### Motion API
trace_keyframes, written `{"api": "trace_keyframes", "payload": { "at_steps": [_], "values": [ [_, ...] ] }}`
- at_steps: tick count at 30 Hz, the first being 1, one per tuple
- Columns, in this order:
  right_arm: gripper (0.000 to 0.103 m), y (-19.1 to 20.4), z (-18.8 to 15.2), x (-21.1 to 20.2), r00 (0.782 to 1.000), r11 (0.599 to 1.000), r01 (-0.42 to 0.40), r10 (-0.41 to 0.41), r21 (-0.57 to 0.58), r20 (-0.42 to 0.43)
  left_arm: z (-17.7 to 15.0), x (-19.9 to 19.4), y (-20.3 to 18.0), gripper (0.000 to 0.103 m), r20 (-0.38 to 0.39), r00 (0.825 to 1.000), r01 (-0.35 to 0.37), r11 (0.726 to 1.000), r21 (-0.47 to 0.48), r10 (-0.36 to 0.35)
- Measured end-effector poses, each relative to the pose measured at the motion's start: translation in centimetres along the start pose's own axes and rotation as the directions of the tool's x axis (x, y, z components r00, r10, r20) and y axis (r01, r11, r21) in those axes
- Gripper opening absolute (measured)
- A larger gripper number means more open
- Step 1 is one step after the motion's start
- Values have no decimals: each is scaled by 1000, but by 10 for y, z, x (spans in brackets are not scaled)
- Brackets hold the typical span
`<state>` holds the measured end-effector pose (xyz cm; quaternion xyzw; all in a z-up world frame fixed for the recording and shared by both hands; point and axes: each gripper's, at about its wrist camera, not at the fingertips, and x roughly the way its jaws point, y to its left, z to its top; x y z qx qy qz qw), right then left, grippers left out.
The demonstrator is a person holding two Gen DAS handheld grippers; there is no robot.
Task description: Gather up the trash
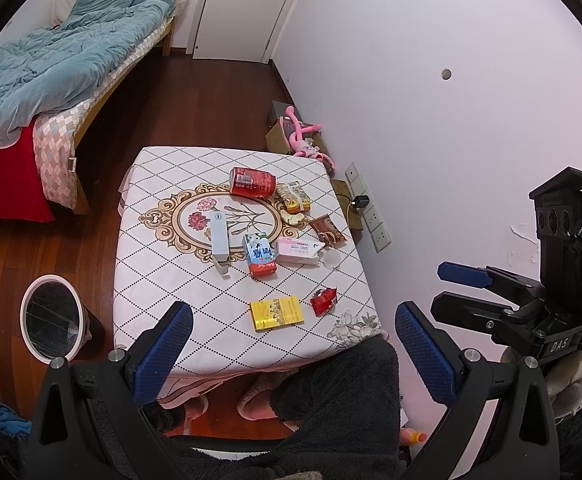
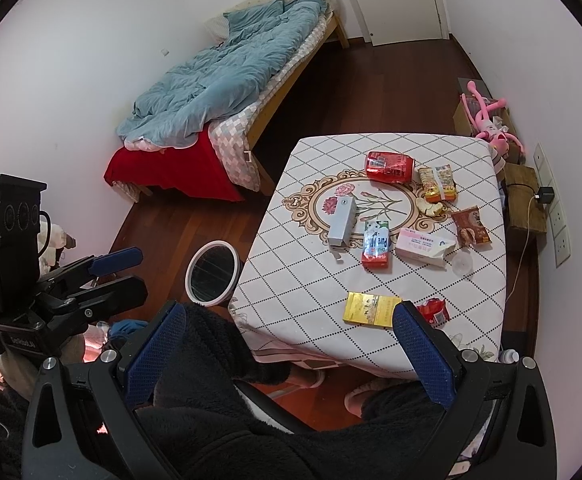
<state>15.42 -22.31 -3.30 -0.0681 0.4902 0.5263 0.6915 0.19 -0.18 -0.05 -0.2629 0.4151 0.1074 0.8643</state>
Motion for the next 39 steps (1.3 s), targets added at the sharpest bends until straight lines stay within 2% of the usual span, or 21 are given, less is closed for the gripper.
{"api": "trace_keyframes", "payload": {
  "at_steps": [18,20,21,23,25,27,28,29,31,32,34,35,36,39],
  "values": [
    [103,2,0,3,1000,1000,-5,5,-5,-12,4,9,3,103,-14,1000,-2,1000,-8,2],
    [103,-1,1,6,1000,1000,-15,15,7,-11,7,18,7,103,-14,999,-34,999,-15,34],
    [103,-4,3,8,1000,1000,-15,15,18,-10,9,28,11,103,-7,996,-91,996,-18,91],
    [103,-12,6,19,1000,999,5,-5,31,-16,13,46,18,103,5,980,-200,980,-12,200],
    [103,-23,11,35,998,998,61,-60,32,-24,17,76,30,103,11,942,-335,942,-3,336],
    [103,-38,17,57,991,991,133,-133,24,-33,22,113,46,103,-9,905,-425,905,-5,425],
    [103,-44,20,66,987,987,158,-157,23,-38,22,128,54,103,-25,895,-445,895,-6,445],
    [103,-58,25,85,975,976,218,-217,13,-50,23,144,64,103,-46,885,-464,886,-7,464],
    [103,-75,34,114,958,961,278,-277,-6,-79,23,178,81,103,-94,865,-495,869,-7,492],
    [103,-90,41,140,939,946,323,-324,-24,-117,23,191,87,103,-112,859,-504,864,-7,500],
    [103,-107,49,172,918,934,354,-358,-54,-171,22,220,98,103,-149,842,-524,852,-4,518],
    [103,-121,53,198,894,919,383,-393,-88,-216,22,230,101,103,-163,835,-532,847,1,525],
    [103,-127,55,213,882,914,393,-406,-105,-240,21,242,105,103,-179,828,-540,842,4,532],
    [103,-153,59,272,813,879,431,-476,-203,-334,18,276,113,103,-230,814,-547,837,10,534]
  ]
}}
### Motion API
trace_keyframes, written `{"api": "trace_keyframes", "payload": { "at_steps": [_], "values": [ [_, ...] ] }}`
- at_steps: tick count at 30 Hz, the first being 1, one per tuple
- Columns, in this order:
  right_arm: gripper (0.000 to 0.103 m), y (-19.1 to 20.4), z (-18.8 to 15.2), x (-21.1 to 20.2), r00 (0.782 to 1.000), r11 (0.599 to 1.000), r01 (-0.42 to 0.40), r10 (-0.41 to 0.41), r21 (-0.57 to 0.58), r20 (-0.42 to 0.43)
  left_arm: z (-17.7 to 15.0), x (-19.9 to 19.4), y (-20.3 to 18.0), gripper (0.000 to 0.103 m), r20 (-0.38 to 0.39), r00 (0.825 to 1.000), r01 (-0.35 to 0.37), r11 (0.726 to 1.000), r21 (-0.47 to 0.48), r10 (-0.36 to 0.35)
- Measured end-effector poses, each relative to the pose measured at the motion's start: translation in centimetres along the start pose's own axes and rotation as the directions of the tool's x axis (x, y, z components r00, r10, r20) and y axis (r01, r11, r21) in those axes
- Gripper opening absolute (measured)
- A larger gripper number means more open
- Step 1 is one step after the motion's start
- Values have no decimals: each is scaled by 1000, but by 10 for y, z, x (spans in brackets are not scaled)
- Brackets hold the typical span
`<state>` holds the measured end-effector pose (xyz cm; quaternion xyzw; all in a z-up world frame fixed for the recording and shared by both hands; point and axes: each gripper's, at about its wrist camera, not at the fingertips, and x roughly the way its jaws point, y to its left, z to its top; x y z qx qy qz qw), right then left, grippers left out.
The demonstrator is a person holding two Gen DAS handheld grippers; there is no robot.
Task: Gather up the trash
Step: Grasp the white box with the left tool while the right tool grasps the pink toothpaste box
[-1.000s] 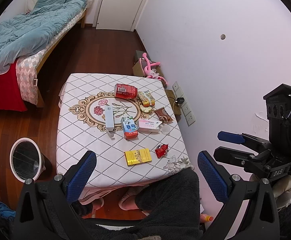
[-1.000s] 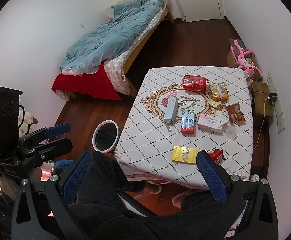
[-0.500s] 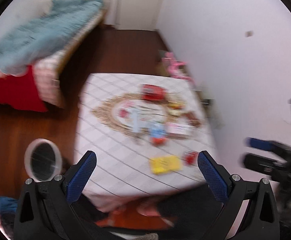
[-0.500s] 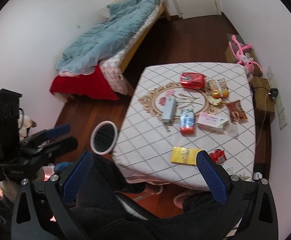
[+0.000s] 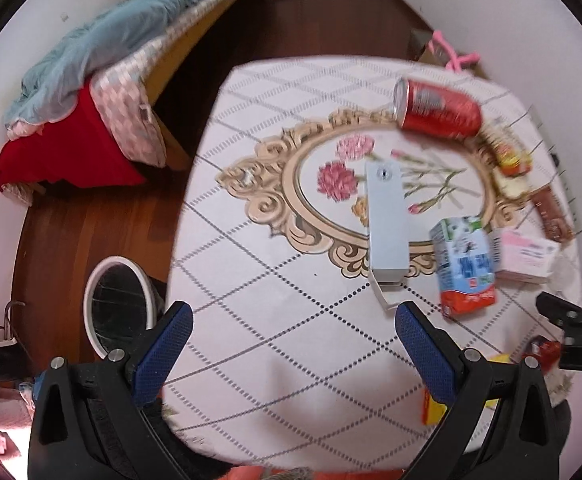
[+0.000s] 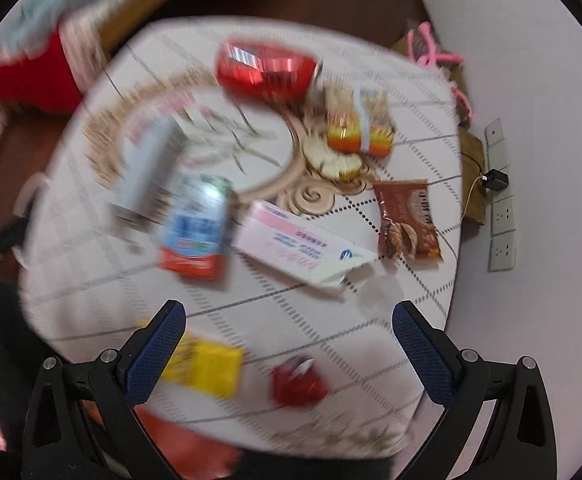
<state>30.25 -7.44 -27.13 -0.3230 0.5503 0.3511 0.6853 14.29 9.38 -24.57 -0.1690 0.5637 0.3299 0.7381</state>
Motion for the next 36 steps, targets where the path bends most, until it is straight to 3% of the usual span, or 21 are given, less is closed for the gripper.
{"api": "trace_keyframes", "payload": {
  "at_steps": [5,10,12,16,19,20,22,25,26,28,29,30,36],
  "values": [
    [103,11,25,68,987,977,122,-138,-173,-83,6,37,-15,103,-76,997,10,1000,-2,-11],
    [99,3,39,90,984,973,129,-149,-191,-95,15,52,-23,103,-97,994,42,999,-2,-42],
    [75,-3,42,92,990,983,87,-103,-159,-95,23,57,-25,103,-107,991,78,997,-13,-79],
    [72,-27,45,90,995,999,-8,12,44,-99,38,69,-26,103,-125,981,145,988,-45,-150],
    [72,-54,42,86,980,952,-144,175,271,-94,48,78,-27,102,-143,961,227,970,-87,-237],
    [73,-62,42,87,958,912,-234,276,338,-82,52,82,-29,94,-148,956,243,966,-93,-255],
    [74,-67,43,91,933,877,-297,351,378,-80,58,86,-37,76,-161,951,255,964,-79,-265],
    [74,-64,47,90,956,916,-243,282,320,-82,67,90,-48,64,-157,954,255,966,-34,-257],
    [74,-61,50,91,960,925,-234,269,298,-79,68,90,-51,47,-152,955,254,967,-22,-255],
    [74,-56,52,93,970,943,-206,232,263,-74,70,92,-57,31,-162,956,246,969,-4,-243],
    [71,-52,52,92,974,948,-193,216,254,-68,70,92,-58,30,-160,957,246,969,-3,-243],
    [59,-48,53,92,977,950,-185,206,252,-60,70,91,-58,30,-151,960,239,971,3,-236],
    [58,-37,51,92,982,918,-144,180,369,-64,54,87,-53,31,-134,969,212,977,28,-206]
  ]
}}
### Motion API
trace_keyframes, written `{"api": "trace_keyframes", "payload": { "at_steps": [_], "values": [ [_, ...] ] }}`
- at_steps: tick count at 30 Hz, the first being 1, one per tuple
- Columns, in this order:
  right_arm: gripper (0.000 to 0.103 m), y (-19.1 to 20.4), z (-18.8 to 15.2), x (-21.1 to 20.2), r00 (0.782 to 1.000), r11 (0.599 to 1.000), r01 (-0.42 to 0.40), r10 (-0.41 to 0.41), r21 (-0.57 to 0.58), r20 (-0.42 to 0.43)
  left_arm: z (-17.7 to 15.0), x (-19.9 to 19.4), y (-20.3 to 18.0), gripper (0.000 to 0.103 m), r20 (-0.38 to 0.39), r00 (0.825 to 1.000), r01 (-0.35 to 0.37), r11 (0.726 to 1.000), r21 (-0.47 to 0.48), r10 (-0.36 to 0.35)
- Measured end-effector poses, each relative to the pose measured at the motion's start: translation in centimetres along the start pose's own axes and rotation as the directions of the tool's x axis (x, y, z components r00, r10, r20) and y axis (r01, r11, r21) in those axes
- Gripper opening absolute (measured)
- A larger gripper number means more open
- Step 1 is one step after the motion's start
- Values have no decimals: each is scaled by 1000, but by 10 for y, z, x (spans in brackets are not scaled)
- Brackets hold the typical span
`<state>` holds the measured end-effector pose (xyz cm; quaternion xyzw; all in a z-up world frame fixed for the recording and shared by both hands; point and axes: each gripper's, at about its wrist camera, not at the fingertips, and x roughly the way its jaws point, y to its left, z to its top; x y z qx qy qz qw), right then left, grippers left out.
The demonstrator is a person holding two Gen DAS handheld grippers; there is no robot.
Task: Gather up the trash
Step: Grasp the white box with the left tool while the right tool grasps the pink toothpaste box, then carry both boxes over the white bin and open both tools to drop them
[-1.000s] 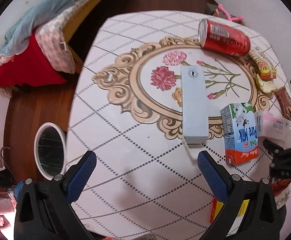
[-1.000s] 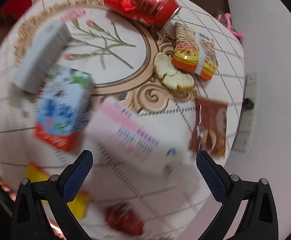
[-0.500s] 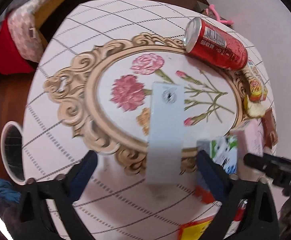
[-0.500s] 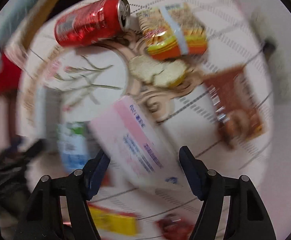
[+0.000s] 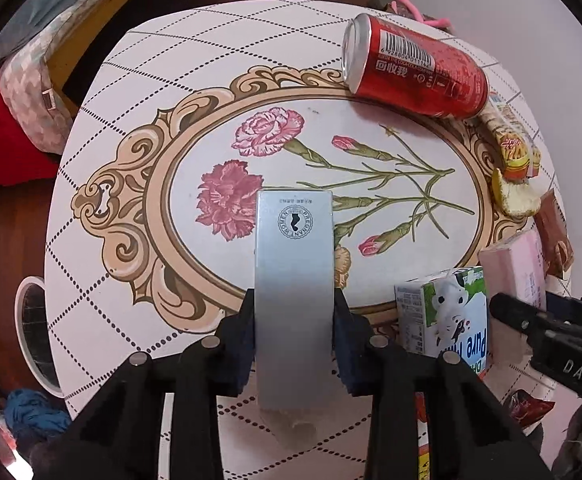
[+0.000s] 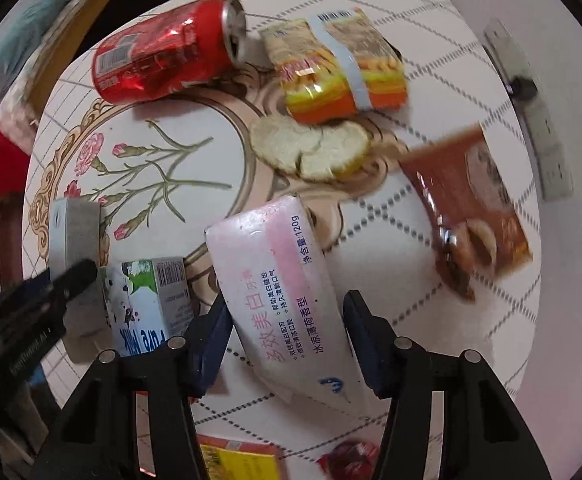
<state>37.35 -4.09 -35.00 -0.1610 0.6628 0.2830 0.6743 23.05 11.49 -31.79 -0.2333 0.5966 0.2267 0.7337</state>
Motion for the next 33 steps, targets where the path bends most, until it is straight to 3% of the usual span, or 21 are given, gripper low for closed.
{"api": "trace_keyframes", "payload": {
  "at_steps": [9,16,24,25,33],
  "values": [
    [55,29,-7,9,998,998,60,-59,-20,25,-18,-17,-3,30,44,997,-59,998,17,58],
    [55,30,-34,-25,989,999,6,-12,43,145,-44,-88,13,30,195,975,-107,994,-8,106],
    [55,62,-92,-112,942,995,-101,95,2,321,-74,-176,62,30,345,931,-99,992,-72,118],
    [55,51,-99,-127,937,993,-120,113,0,330,-80,-189,72,30,363,924,-98,992,-83,122],
    [55,129,-140,-165,881,958,-270,288,-101,376,-122,-241,149,30,440,882,-110,981,-161,171]
  ]
}}
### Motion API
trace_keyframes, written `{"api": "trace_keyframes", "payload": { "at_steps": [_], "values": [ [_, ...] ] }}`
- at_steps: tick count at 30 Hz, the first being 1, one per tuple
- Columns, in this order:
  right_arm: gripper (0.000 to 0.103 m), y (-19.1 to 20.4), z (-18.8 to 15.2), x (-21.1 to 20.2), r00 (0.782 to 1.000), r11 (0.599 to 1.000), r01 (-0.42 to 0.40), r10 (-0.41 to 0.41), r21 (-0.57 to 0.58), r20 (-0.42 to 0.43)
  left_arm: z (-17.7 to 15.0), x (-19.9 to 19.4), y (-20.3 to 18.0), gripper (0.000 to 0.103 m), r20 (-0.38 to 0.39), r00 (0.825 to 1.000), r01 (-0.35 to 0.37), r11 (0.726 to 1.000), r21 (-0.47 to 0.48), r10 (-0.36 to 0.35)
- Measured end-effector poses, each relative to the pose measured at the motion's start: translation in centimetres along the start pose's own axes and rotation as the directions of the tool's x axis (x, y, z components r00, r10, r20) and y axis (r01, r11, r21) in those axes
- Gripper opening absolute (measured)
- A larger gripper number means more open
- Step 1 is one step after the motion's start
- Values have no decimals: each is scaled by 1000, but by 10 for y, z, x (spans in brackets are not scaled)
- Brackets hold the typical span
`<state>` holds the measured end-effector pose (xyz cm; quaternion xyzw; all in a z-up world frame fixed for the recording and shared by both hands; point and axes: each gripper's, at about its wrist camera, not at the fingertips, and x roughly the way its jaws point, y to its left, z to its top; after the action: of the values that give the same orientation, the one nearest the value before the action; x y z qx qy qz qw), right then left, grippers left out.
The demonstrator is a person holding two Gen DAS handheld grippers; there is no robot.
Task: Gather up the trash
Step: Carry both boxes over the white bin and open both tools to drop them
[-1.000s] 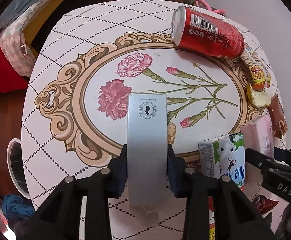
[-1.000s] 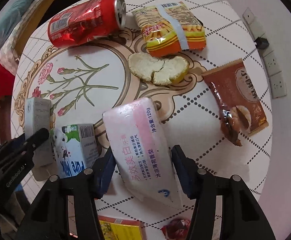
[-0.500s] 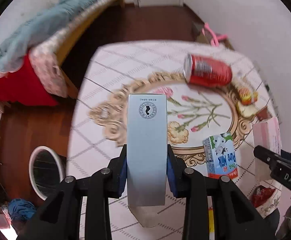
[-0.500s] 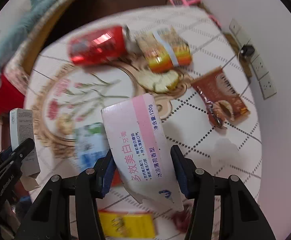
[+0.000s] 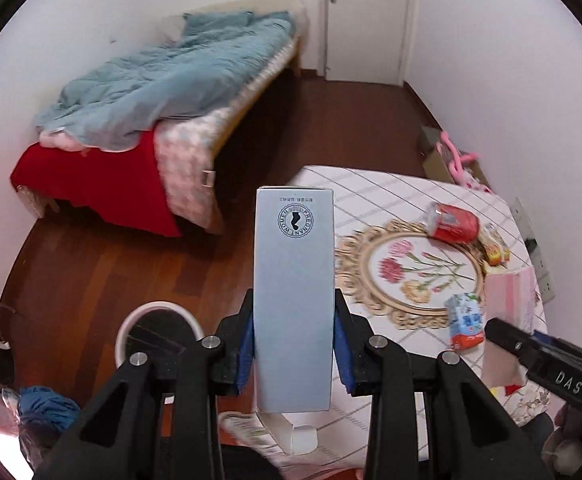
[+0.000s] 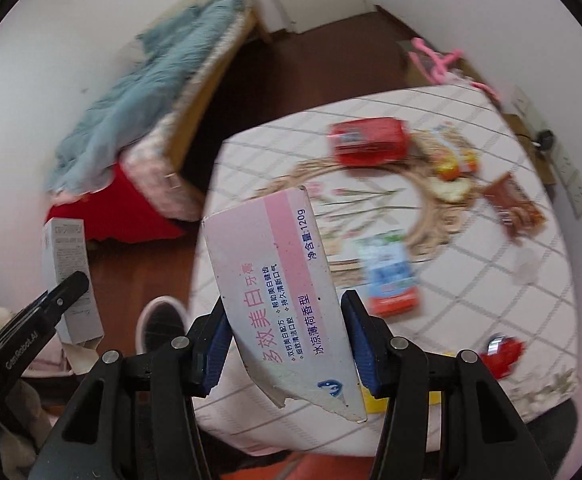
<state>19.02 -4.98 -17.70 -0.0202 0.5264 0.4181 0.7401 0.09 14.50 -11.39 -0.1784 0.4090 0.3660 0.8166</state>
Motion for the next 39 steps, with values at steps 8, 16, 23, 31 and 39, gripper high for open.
{"api": "trace_keyframes", "payload": {
  "at_steps": [8,16,23,31,39],
  "values": [
    [55,150,-30,49,980,968,-179,160,-176,-120,-15,8,118,30,-19,998,-61,990,-131,59],
    [55,271,-69,187,946,924,-218,121,-315,-301,-50,110,244,30,-196,979,-109,948,-299,51],
    [55,316,-97,319,885,942,-201,57,-269,-462,-80,188,308,31,-323,945,-98,900,-424,-50],
    [57,362,-103,411,860,929,-164,-30,-331,-509,-101,213,351,84,-380,924,-166,861,-482,-35],
    [103,361,-113,419,863,891,-112,-132,-439,-488,-122,194,360,101,-385,919,-272,842,-466,84]
  ]
}}
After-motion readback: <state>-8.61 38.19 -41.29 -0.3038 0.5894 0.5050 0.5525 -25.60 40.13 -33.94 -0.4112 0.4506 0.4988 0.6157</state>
